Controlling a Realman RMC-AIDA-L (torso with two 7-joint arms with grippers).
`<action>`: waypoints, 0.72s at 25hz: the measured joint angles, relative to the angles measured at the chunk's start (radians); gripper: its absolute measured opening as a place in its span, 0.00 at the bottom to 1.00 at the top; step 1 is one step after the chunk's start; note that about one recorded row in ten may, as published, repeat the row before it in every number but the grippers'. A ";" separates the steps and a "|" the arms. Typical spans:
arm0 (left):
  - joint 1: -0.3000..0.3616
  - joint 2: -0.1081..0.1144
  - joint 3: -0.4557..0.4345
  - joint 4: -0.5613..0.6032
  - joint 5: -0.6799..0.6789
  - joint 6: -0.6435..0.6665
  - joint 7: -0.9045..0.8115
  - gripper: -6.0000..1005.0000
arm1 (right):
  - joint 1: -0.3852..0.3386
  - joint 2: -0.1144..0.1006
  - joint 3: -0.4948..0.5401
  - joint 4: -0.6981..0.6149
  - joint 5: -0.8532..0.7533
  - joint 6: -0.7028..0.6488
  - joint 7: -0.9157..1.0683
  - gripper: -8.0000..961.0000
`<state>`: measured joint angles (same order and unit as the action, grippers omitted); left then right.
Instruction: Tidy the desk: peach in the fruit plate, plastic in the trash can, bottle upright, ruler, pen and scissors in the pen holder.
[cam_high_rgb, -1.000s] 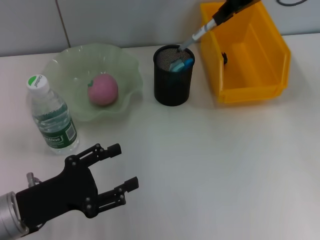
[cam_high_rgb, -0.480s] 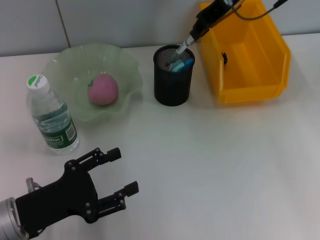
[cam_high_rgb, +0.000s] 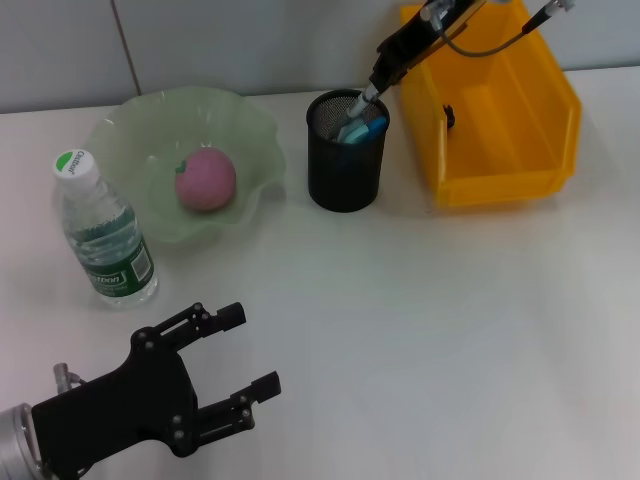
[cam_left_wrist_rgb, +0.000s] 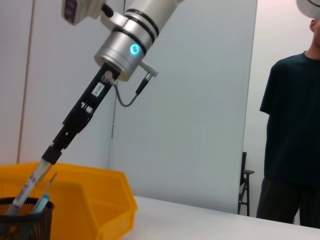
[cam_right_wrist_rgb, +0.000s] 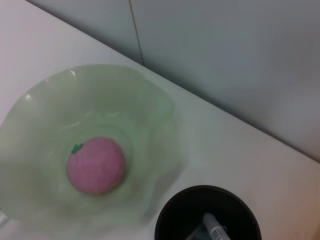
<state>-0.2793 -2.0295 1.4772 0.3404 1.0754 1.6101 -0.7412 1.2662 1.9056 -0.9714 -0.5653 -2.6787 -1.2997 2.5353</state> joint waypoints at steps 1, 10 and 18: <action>0.000 0.000 0.000 0.000 0.000 0.000 0.000 0.78 | 0.003 0.001 -0.002 0.007 -0.002 0.002 0.000 0.20; 0.004 0.004 -0.007 -0.003 -0.001 0.031 0.005 0.78 | 0.015 0.011 -0.003 0.006 -0.023 0.009 0.023 0.20; 0.013 0.009 -0.019 0.005 -0.004 0.049 0.005 0.78 | 0.017 0.026 -0.003 -0.018 -0.023 0.014 0.025 0.40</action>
<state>-0.2668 -2.0209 1.4583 0.3455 1.0710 1.6592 -0.7365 1.2830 1.9318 -0.9739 -0.5837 -2.7018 -1.2861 2.5600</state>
